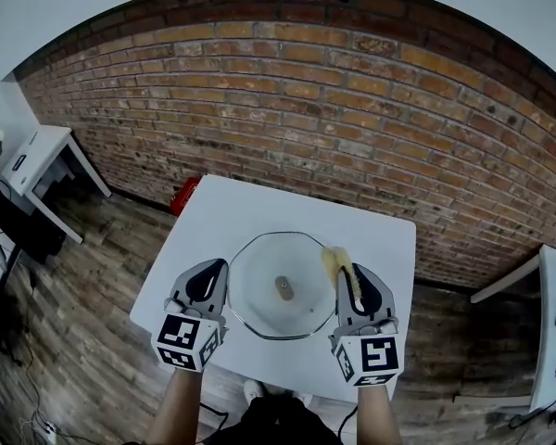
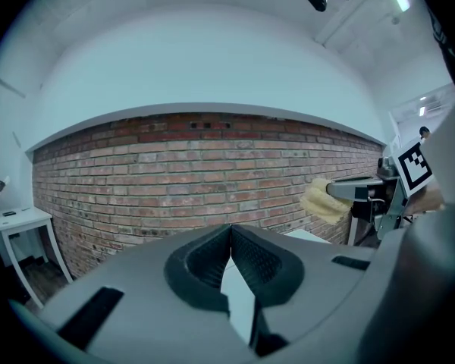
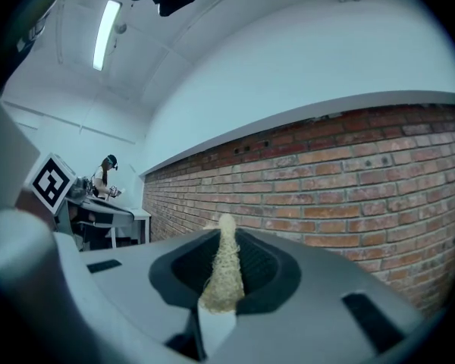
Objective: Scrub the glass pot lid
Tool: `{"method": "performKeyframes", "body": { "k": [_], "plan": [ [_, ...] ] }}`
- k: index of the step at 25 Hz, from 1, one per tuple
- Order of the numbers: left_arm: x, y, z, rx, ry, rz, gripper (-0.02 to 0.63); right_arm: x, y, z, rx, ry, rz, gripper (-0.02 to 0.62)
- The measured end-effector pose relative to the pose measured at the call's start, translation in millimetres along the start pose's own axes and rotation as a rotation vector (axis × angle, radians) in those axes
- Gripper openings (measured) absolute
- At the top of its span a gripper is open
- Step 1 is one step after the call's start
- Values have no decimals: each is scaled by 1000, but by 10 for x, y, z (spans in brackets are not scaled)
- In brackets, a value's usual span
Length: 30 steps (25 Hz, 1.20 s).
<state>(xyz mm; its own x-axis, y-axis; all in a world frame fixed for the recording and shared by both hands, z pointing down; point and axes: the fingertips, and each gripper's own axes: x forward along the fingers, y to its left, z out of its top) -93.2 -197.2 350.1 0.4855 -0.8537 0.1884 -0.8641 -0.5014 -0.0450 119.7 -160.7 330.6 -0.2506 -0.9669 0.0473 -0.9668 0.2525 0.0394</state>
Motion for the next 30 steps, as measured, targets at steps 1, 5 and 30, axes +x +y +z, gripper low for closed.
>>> {"method": "performKeyframes", "body": {
  "k": [1, 5, 30],
  "plan": [
    [10, 7, -18, 0, 3, 1, 11, 13, 10, -16, 0, 3, 3, 58],
    [43, 3, -103, -7, 21, -1, 11, 41, 4, -108, 11, 16, 4, 58],
    [130, -83, -782, -72, 127, 3, 11, 112, 84, -714, 55, 125, 38, 58]
  ]
}}
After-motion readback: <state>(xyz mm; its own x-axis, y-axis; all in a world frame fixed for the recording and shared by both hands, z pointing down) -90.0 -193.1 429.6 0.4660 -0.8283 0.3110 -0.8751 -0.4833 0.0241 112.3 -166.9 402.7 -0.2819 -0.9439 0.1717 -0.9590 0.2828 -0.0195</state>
